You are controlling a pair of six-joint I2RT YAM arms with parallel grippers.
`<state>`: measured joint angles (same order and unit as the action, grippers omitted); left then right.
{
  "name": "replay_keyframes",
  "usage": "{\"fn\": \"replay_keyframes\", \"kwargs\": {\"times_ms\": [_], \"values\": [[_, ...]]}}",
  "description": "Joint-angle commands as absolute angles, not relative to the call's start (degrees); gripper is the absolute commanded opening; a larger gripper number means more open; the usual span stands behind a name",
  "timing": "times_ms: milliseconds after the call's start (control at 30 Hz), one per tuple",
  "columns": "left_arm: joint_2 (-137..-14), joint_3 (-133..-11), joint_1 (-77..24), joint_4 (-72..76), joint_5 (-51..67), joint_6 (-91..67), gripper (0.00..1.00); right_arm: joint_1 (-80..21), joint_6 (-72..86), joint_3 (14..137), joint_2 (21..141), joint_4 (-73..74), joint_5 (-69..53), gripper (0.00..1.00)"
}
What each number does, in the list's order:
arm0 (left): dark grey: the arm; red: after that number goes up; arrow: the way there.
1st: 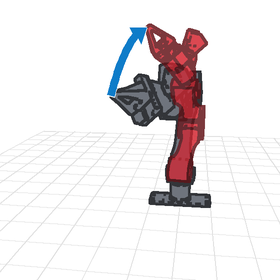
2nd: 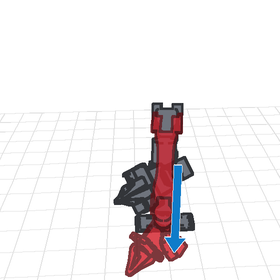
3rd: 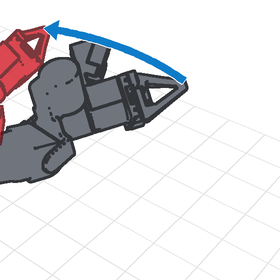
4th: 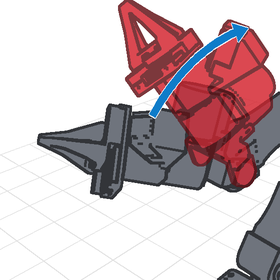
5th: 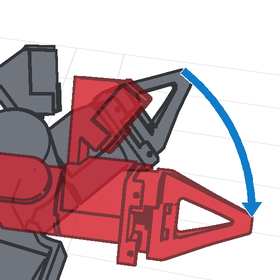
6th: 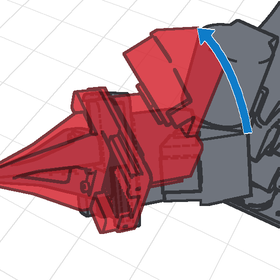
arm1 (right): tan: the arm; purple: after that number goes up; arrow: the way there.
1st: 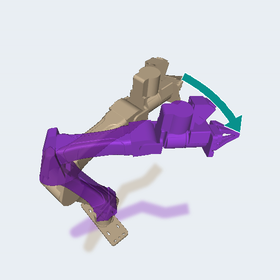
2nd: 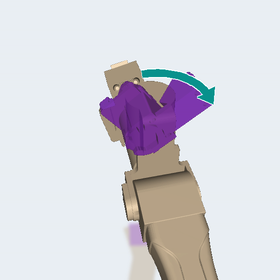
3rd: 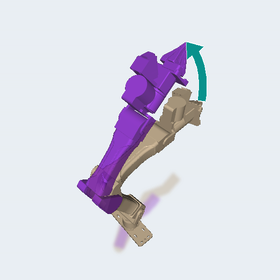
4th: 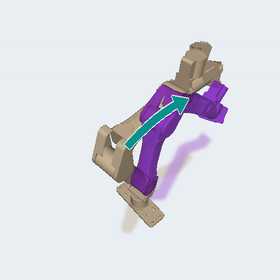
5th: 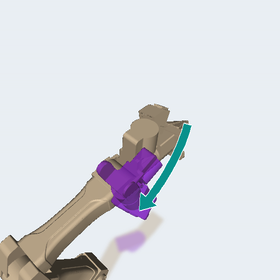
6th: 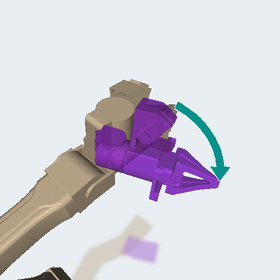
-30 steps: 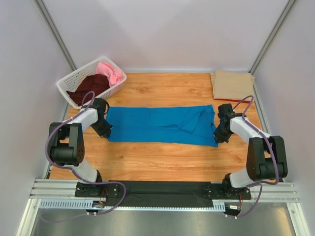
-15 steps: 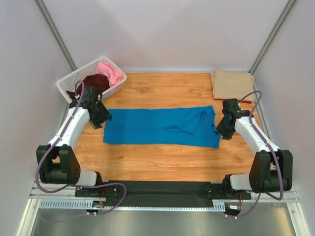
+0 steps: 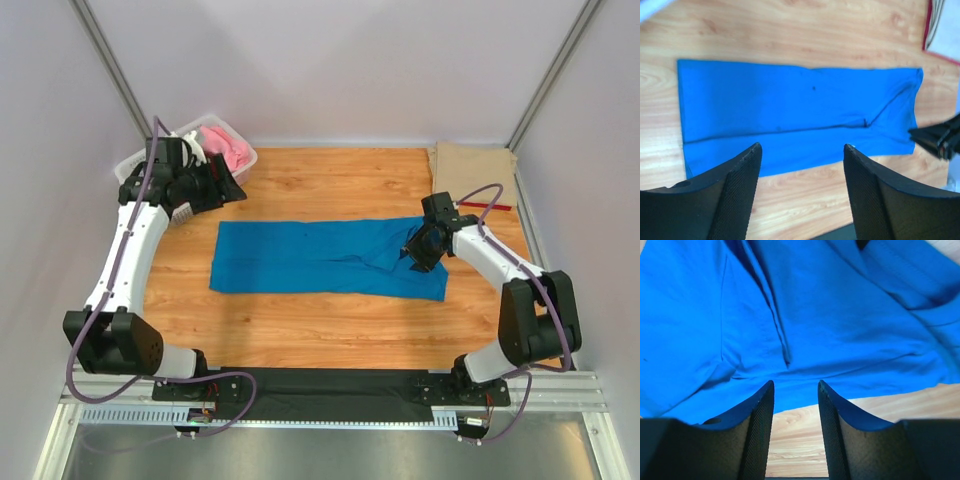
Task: Fold and stack the t-shirts
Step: Fold the tshirt
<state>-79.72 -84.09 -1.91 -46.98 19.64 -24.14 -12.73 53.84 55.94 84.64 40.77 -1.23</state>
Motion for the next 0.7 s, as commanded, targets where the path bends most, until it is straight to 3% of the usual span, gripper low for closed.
{"fn": "replay_keyframes", "kwargs": {"times_ms": [0, 233, 533, 667], "values": [[-80.7, -79.0, -2.2, -44.6, 27.4, -21.7, 0.77, -13.9, 59.4, 58.1, 87.9, 35.5, -2.7, 0.42], [-76.6, -63.6, -2.2, -34.7, 22.7, -22.0, 0.77, -15.5, 61.1, 58.0, 92.4, 31.7, -3.3, 0.42], [-76.3, -65.0, -2.2, -35.1, 22.0, -21.4, 0.75, -16.1, 62.4, 58.8, 96.2, 29.9, -3.2, 0.4], [-77.8, -65.5, -1.8, -35.7, 23.0, -21.6, 0.73, -16.4, 62.8, 59.3, 96.6, 28.7, -4.3, 0.35]]}}
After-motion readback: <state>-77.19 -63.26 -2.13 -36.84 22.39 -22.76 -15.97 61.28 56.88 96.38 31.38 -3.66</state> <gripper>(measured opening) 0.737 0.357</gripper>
